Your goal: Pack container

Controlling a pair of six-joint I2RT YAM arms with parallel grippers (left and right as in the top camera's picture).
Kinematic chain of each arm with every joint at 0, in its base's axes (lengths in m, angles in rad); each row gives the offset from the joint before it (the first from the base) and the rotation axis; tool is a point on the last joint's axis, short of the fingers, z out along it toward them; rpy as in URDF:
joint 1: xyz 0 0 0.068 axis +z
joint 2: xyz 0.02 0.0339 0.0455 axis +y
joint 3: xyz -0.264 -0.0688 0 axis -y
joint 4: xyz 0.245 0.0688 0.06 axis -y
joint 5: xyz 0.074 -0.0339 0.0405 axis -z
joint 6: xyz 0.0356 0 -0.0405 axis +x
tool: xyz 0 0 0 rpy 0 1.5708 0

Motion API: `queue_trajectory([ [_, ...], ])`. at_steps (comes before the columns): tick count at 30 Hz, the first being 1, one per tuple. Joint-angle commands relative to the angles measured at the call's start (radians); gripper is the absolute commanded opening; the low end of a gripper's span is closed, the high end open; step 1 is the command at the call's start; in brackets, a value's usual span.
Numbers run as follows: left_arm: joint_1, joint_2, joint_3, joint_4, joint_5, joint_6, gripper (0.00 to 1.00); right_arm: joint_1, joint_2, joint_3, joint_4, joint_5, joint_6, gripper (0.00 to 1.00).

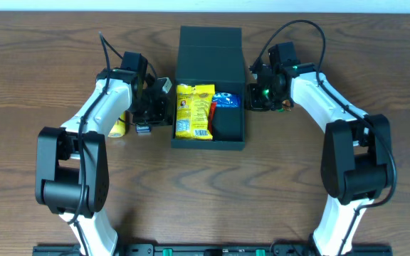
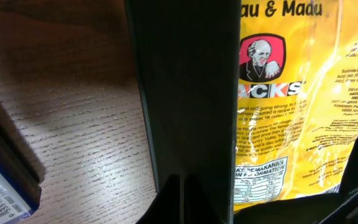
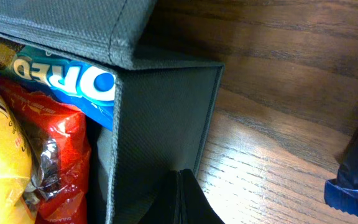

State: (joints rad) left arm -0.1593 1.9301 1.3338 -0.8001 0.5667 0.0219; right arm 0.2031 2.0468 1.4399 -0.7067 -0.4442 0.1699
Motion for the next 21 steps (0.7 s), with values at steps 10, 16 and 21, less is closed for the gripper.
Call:
queue_trajectory([
  [10, 0.052, -0.134, 0.073, -0.068, -0.344, -0.030, 0.06, -0.059, 0.006, 0.317, -0.282, 0.063, -0.079, 0.02],
  [16, 0.082, -0.256, 0.076, -0.119, -0.687, -0.024, 0.42, -0.060, 0.006, 0.457, -0.368, 0.062, -0.101, 0.43],
  [21, 0.145, -0.246, 0.039, -0.127, -0.649, 0.037, 0.65, -0.060, 0.006, 0.472, -0.373, 0.063, -0.120, 0.65],
])
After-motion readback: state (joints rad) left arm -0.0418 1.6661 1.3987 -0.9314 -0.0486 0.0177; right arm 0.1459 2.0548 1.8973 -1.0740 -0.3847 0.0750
